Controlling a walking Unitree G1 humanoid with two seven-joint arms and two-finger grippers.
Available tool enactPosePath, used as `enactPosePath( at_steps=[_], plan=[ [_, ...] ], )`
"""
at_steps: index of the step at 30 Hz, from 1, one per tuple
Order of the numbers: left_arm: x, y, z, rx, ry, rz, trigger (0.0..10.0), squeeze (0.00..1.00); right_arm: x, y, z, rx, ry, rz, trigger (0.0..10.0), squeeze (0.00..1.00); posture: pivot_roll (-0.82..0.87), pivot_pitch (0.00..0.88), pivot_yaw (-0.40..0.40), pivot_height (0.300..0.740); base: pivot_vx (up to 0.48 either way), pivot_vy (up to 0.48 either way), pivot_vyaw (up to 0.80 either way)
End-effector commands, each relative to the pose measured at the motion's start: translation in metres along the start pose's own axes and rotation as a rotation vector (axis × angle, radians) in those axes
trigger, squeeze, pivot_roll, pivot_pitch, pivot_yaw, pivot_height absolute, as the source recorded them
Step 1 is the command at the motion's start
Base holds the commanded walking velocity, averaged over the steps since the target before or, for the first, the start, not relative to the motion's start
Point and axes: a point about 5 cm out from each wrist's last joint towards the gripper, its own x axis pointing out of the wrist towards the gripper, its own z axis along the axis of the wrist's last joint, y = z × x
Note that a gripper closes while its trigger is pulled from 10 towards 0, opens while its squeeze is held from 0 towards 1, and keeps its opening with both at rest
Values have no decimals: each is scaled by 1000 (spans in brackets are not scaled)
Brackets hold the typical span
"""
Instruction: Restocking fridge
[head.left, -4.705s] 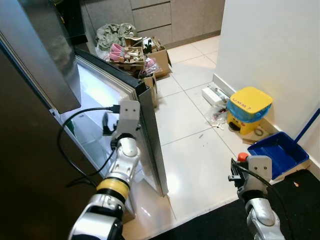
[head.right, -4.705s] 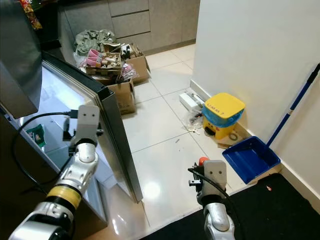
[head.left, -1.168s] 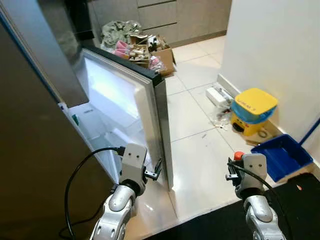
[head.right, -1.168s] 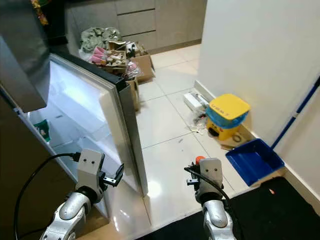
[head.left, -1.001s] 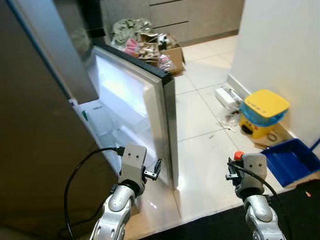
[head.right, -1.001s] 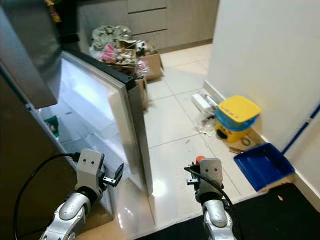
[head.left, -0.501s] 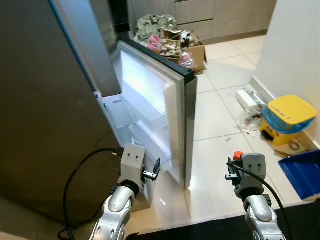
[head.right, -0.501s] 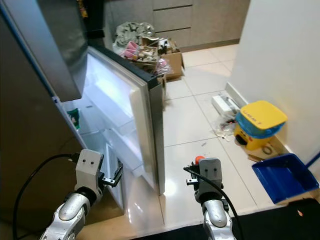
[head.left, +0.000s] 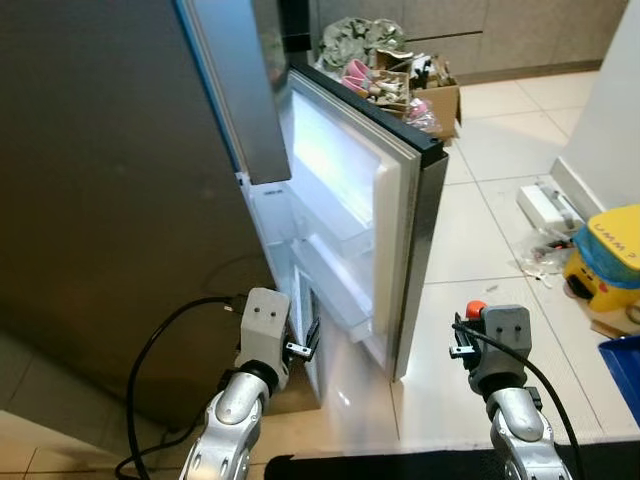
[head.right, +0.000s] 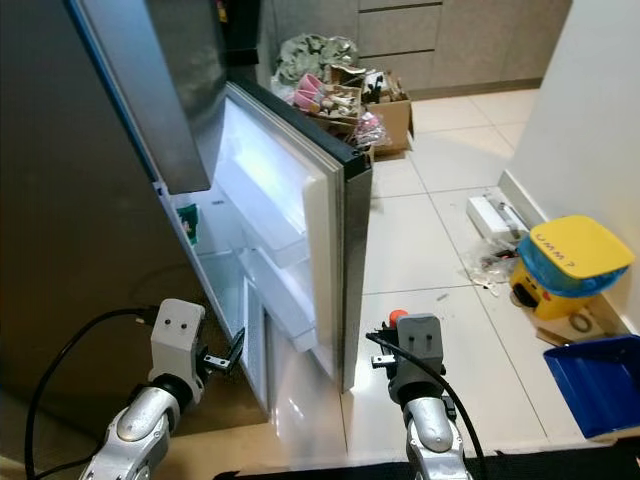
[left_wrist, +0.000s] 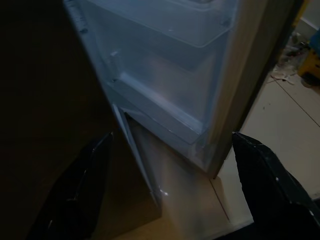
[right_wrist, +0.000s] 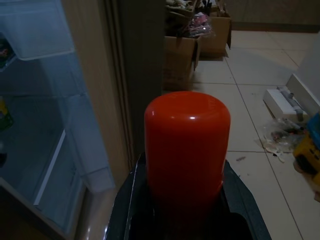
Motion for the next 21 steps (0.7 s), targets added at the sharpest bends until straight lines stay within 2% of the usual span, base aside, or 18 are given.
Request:
enactPosePath(
  at_steps=[1, 14, 21],
  plan=[
    [-2, 2, -8, 4, 36, 11, 10000, 0, -2, 0, -5, 0, 24, -2, 10000, 0, -100, 167, 72, 740, 0, 0, 587],
    [-1, 2, -8, 3, 32, 10, 10000, 0, -2, 0, -5, 2, 22, -4, 10000, 0, -102, 164, 72, 740, 0, 0, 586],
    [-1, 2, -8, 2, 32, 10, 10000, 0, -2, -1, -5, 43, 23, -6, 10000, 0, -103, 163, 72, 740, 0, 0, 0]
  ],
)
